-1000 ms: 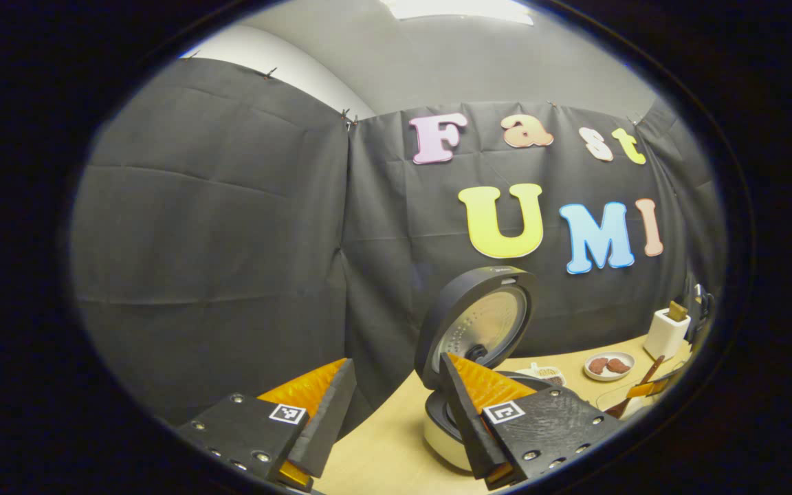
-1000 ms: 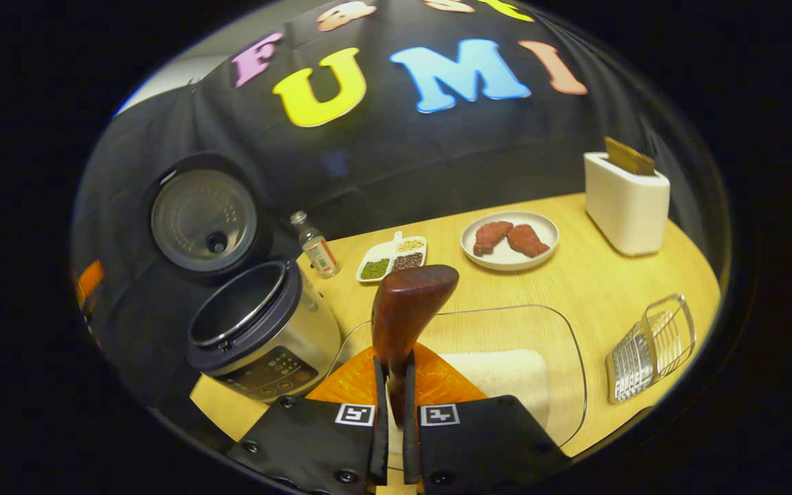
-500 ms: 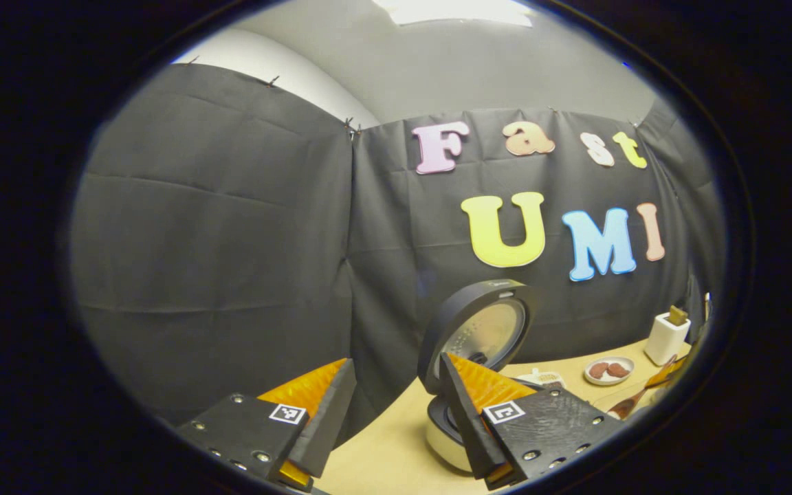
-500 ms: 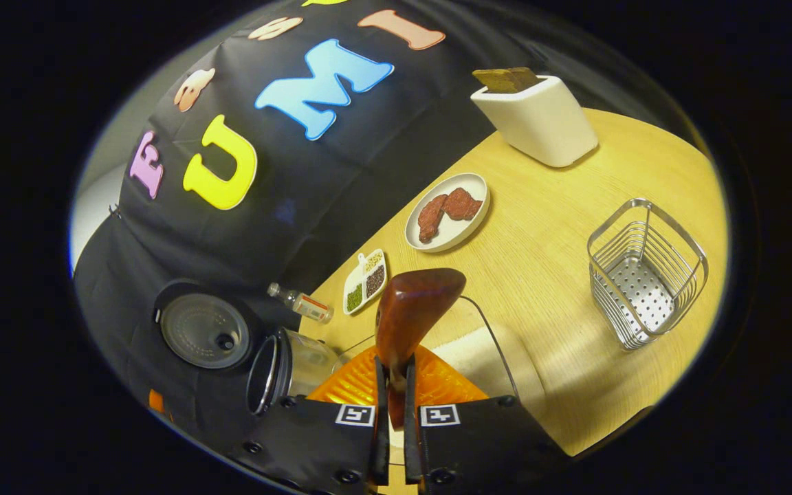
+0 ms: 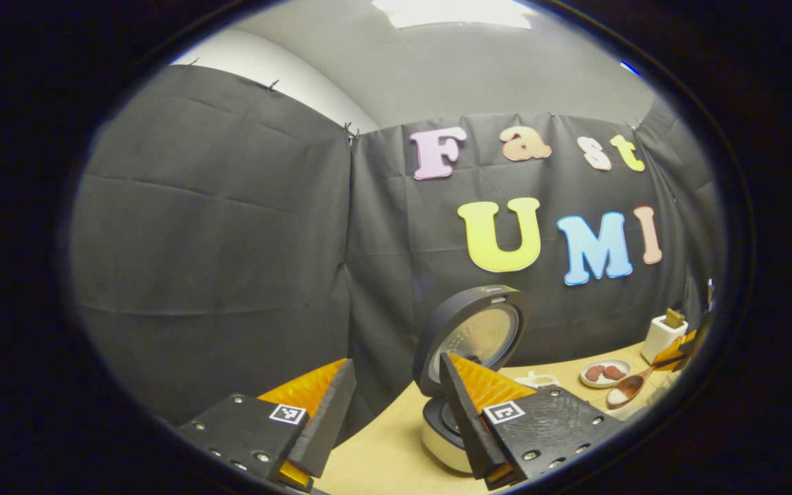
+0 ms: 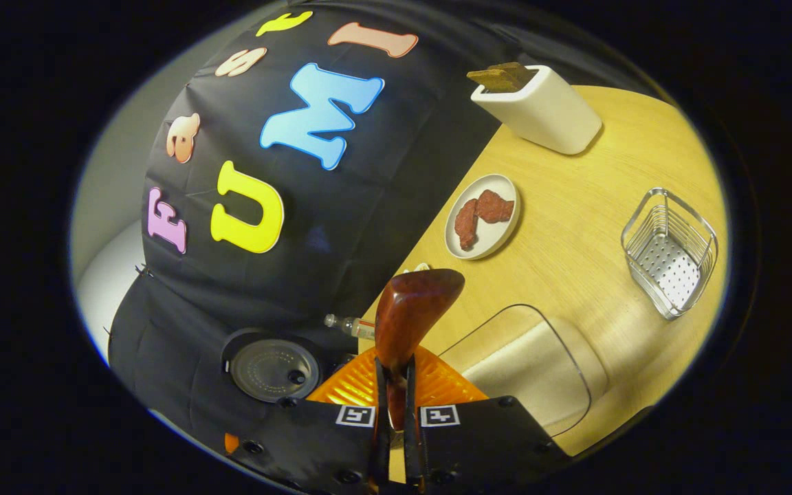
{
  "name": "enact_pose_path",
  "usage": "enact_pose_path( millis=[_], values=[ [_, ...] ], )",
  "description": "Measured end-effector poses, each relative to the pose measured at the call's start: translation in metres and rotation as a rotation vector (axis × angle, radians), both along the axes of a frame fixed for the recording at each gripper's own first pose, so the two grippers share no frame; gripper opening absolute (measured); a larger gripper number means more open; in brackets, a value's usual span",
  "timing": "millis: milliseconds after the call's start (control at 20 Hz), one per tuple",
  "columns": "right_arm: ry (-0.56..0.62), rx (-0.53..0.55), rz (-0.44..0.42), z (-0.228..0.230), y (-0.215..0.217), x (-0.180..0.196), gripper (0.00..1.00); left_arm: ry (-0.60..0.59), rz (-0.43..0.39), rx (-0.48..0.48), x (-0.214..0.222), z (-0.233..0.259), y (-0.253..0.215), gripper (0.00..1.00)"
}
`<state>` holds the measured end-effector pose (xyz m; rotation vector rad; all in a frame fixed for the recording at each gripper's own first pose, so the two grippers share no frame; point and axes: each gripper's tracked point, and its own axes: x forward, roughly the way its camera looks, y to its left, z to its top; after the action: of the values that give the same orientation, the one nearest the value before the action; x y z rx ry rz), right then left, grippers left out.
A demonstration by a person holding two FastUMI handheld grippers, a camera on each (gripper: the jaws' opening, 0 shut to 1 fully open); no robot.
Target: Close the left gripper, press the button to open the rice cooker; take a wooden spoon from the chopstick holder with the right hand, scoop a spoonful of rice and pour it into the rice cooker, then put the wooden spoon back into the chopstick holder.
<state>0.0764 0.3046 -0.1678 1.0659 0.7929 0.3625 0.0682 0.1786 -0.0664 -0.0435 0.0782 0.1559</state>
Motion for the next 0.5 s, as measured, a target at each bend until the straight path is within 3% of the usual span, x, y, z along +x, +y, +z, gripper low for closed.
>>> enact_pose_path(
  millis=[500],
  values=[
    [-0.087, 0.064, 0.137, 0.049, 0.098, 0.017, 0.1, 0.019, 0.065, 0.003, -0.013, -0.007, 0.037, 0.77]
  ],
)
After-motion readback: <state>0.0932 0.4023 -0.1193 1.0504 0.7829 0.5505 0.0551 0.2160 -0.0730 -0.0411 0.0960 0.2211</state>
